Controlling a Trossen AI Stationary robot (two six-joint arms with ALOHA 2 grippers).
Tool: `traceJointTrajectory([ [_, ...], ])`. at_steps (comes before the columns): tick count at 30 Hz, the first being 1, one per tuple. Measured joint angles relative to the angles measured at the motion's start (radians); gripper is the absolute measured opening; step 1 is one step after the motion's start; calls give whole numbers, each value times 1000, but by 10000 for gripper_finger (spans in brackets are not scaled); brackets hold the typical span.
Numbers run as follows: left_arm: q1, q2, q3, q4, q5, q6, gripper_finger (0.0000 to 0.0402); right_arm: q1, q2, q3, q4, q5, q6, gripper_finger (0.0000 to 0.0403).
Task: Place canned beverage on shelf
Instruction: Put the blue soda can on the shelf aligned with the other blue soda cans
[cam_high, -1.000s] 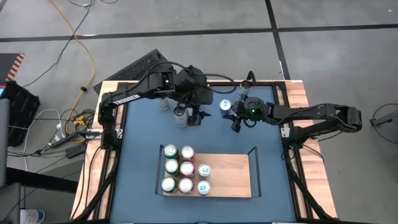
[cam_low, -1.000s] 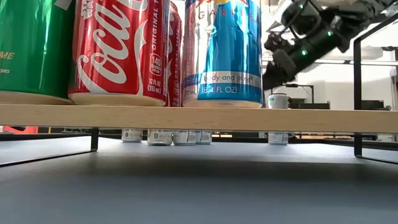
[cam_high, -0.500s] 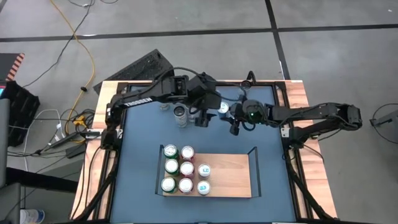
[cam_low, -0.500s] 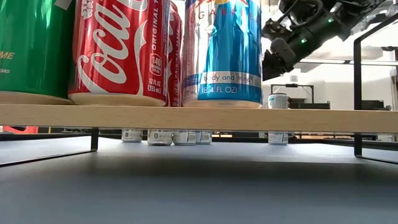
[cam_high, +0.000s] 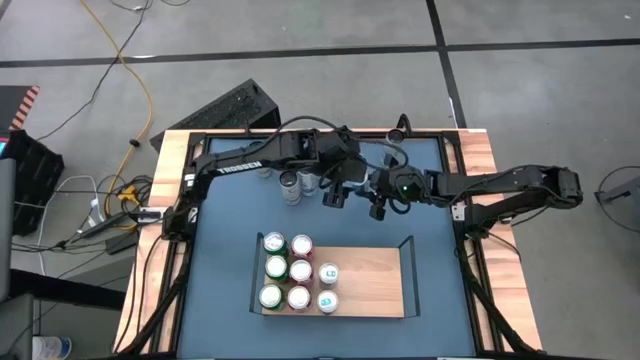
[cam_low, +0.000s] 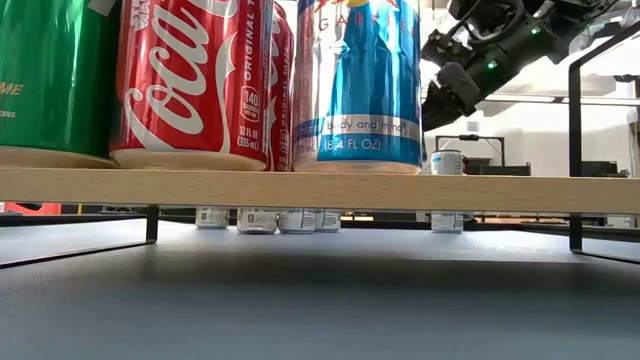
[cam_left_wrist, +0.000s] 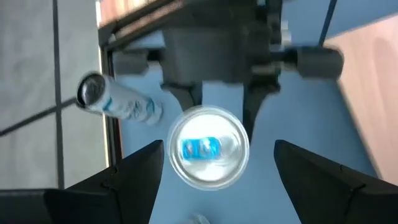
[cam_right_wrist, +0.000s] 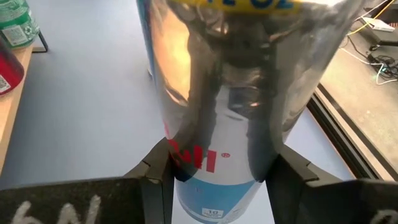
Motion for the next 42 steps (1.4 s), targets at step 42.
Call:
traceJointTrajectory([
  [42, -20, 90, 4, -15, -9, -42, 254, 50, 0, 0, -28, 12, -8, 172],
])
